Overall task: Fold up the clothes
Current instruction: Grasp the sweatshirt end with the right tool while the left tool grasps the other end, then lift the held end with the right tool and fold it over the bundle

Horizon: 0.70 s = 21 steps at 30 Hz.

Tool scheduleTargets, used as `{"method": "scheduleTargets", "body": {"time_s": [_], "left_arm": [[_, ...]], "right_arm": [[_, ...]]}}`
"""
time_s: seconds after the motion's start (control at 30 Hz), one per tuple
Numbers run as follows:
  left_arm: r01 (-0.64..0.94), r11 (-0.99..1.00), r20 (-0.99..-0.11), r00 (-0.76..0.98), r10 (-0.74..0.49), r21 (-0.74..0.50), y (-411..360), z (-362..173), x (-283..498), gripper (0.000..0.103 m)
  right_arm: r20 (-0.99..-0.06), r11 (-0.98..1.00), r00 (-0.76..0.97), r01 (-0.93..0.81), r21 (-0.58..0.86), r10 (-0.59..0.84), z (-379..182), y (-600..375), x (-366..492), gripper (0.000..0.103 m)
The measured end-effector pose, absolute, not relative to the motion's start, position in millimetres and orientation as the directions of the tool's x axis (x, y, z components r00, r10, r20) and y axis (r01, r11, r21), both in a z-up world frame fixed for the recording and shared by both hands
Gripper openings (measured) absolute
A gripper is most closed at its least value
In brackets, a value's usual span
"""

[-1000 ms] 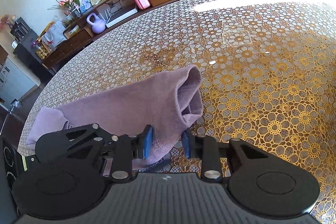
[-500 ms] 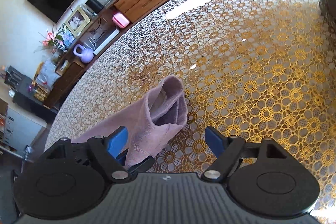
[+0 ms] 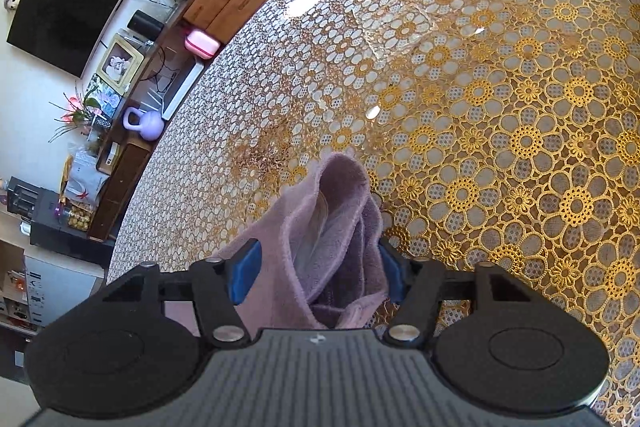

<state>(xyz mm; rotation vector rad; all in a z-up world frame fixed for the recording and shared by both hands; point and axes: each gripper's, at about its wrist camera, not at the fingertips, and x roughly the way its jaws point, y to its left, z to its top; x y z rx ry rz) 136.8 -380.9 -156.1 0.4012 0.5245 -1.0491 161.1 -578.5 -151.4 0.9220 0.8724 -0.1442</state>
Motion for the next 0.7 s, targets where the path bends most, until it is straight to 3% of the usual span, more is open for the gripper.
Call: {"method": "scheduleTargets", "body": {"time_s": [0.07,0.2,0.4,0.7], "left_arm": [[0.893,0.445,-0.585,0.393,-0.710,0.059,-379.7,-156.9,136.5,0.103],[0.896,0.439,-0.577,0.392,-0.717,0.064,-370.8,-149.4,132.9,0.103],[0.884,0.456,-0.536,0.434,-0.724,0.101,-301.6,-108.2,135.4,0.103],[0.748,0.636,-0.626,0.591,-0.509,0.189,-153.2,-96.3,199.1,0.103]], "right_arm": [[-0.715,0.629,0.659,0.457,0.628,0.235,-152.5,-579.0,159.8,0.035],[-0.715,0.664,0.665,0.438,0.606,0.215,-150.1,-576.4,155.4,0.024],[-0.691,0.716,0.691,0.371,0.592,0.213,-131.8,-566.6,151.5,0.023],[-0.673,0.758,0.714,0.328,0.563,0.191,-95.1,-532.0,152.6,0.023]]}}
